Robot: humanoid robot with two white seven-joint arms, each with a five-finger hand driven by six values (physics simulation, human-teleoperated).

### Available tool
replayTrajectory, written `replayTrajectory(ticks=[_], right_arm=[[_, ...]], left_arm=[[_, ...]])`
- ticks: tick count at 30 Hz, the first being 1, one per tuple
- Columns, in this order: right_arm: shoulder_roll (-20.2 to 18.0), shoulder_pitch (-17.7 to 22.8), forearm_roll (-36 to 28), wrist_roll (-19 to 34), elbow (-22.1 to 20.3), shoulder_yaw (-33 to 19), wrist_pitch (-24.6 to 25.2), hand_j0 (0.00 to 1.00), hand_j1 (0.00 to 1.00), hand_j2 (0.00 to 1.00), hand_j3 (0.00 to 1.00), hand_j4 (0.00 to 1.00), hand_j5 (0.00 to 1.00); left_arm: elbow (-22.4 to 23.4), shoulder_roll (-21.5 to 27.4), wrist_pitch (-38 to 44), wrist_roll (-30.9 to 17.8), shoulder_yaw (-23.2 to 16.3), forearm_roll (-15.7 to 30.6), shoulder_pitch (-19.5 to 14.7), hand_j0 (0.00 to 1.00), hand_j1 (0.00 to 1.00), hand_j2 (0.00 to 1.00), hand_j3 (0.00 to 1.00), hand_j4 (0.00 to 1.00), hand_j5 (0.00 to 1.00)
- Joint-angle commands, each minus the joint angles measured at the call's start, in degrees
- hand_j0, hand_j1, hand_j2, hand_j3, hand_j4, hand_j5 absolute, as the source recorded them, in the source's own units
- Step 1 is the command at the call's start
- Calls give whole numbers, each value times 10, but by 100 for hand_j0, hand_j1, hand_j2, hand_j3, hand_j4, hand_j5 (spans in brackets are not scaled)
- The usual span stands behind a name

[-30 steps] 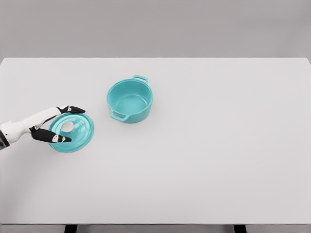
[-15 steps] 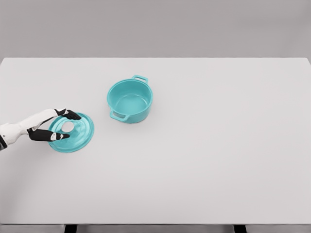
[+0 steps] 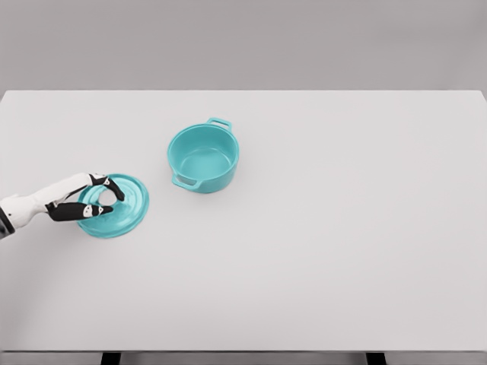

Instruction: Cover the pot with left arm

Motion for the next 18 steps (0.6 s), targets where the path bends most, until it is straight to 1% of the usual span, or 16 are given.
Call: replayTrajectory(ticks=[1, 3, 7, 9, 16, 18], right_arm=[[0, 0, 1, 0, 0, 0, -1, 100, 100, 100, 100, 100, 100], [0, 0, 1, 0, 0, 0, -1, 100, 100, 100, 100, 100, 100], [0, 0, 1, 0, 0, 0, 0, 100, 100, 100, 100, 100, 100], [0, 0, 1, 0, 0, 0, -1, 100, 100, 100, 100, 100, 100], [0, 0, 1, 0, 0, -1, -1, 100, 100, 100, 100, 100, 100], [0, 0, 1, 0, 0, 0, -1, 100, 100, 100, 100, 100, 100]], left_arm=[[-13, 5, 1, -2, 3, 3, 0, 44, 44, 44, 44, 44, 44], [-28, 6, 1, -5, 4, 2, -2, 44, 44, 44, 44, 44, 44], [-39, 6, 1, -5, 4, 3, -14, 44, 44, 44, 44, 44, 44], [-44, 7, 1, -5, 3, 5, -25, 44, 44, 44, 44, 44, 44], [-48, 7, 1, -5, 3, 6, -54, 44, 44, 44, 44, 44, 44], [-47, 4, 1, -5, 0, 5, -69, 44, 44, 44, 44, 44, 44]])
